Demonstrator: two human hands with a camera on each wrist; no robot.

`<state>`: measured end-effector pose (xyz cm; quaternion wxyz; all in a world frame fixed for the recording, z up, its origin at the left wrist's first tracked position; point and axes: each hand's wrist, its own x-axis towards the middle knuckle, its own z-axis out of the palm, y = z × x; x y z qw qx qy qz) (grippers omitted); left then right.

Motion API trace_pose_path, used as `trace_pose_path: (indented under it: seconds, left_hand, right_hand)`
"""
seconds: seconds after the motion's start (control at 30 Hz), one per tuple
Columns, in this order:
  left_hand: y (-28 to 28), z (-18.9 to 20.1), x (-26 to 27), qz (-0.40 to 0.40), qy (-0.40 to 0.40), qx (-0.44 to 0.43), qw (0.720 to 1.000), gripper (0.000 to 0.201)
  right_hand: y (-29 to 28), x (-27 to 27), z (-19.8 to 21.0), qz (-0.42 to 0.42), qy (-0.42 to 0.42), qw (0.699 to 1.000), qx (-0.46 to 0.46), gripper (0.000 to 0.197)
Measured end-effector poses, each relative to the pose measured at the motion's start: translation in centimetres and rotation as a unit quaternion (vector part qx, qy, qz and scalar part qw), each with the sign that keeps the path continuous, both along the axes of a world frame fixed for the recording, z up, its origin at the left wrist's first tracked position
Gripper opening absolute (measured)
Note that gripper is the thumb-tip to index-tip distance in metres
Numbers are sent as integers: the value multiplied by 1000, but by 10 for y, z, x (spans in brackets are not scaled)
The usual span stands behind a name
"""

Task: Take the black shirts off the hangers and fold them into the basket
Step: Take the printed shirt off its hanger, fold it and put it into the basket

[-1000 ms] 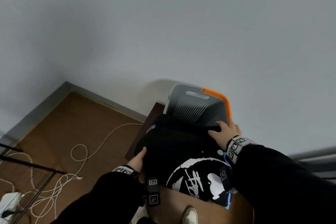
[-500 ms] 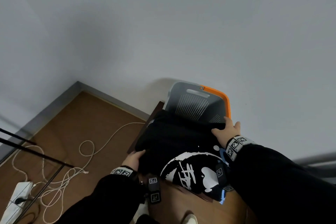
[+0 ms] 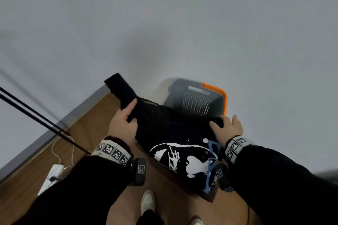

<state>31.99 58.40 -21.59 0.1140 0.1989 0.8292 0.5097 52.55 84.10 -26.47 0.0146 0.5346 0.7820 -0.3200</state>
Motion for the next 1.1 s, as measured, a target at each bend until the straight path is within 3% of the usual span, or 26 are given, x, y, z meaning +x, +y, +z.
trace_pose_path:
  seconds: [0.03, 0.1, 0.17, 0.2, 0.27, 0.3, 0.37, 0.43, 0.47, 0.5, 0.57, 0.6, 0.67, 0.73, 0.77, 0.87, 0.93, 1.0, 1.03, 1.1]
  left_hand:
    - [10, 17, 18, -57, 97, -28, 993, 62]
    - [29, 39, 47, -183, 259, -36, 948, 61]
    - [50, 41, 76, -321, 372, -67, 869, 60]
    - [60, 39, 88, -381, 410, -88, 824, 60]
    - [78, 27, 115, -488, 441, -143, 740, 59]
    - [84, 17, 127, -536, 427, -187, 704, 57]
    - [90, -7, 146, -596, 368, -269, 662, 54]
    - [95, -19, 157, -625, 322, -306, 641, 56]
    - [97, -19, 160, -640, 299, -305, 639, 57]
    - [99, -17, 163, -654, 246, -292, 653, 56]
    - [103, -7, 165, -636, 53, -239, 732, 46]
    - [108, -1, 165, -590, -50, -205, 779, 39]
    - [113, 1, 152, -444, -177, -124, 869, 30]
    - [124, -6, 128, -316, -147, -104, 931, 24]
    - [129, -12, 114, -283, -97, -134, 945, 22]
    - [135, -23, 82, -258, -32, -258, 930, 12]
    - [132, -34, 74, -257, -100, -263, 925, 12]
    - [127, -43, 76, -228, -220, -212, 925, 26]
    - [126, -48, 78, -204, -278, -187, 920, 34]
    - [124, -53, 87, -170, -367, -167, 899, 43]
  right_hand:
    - [1, 6, 4, 0, 26, 999, 19, 67]
    - [5, 11, 10, -17, 129, 992, 5, 69]
    - [5, 24, 23, -88, 267, 945, -165, 78]
    - [4, 31, 29, -118, 316, 893, -298, 81]
    - [6, 54, 42, -160, 380, 785, -462, 98]
    - [9, 66, 48, -178, 398, 755, -490, 102]
    - [15, 88, 43, -184, 406, 740, -503, 96]
    - [17, 103, 37, -182, 387, 760, -488, 70]
    - [17, 109, 32, -168, 359, 785, -475, 54]
    - [18, 113, 27, -154, 329, 819, -444, 47]
    - [24, 116, 14, -129, 271, 889, -345, 51]
    - [27, 117, 12, -120, 259, 903, -320, 51]
    - [27, 111, 11, -102, 267, 908, -308, 51]
    - [24, 107, 27, -81, 287, 898, -324, 59]
    - [21, 106, 37, -62, 311, 887, -336, 60]
    - [21, 111, 71, -39, 417, 827, -376, 42]
    - [30, 124, 80, -70, 499, 759, -413, 43]
    - [48, 143, 72, -117, 532, 720, -431, 45]
    - [57, 154, 57, -154, 524, 721, -426, 42]
    - [71, 175, 21, -228, 456, 772, -380, 39]
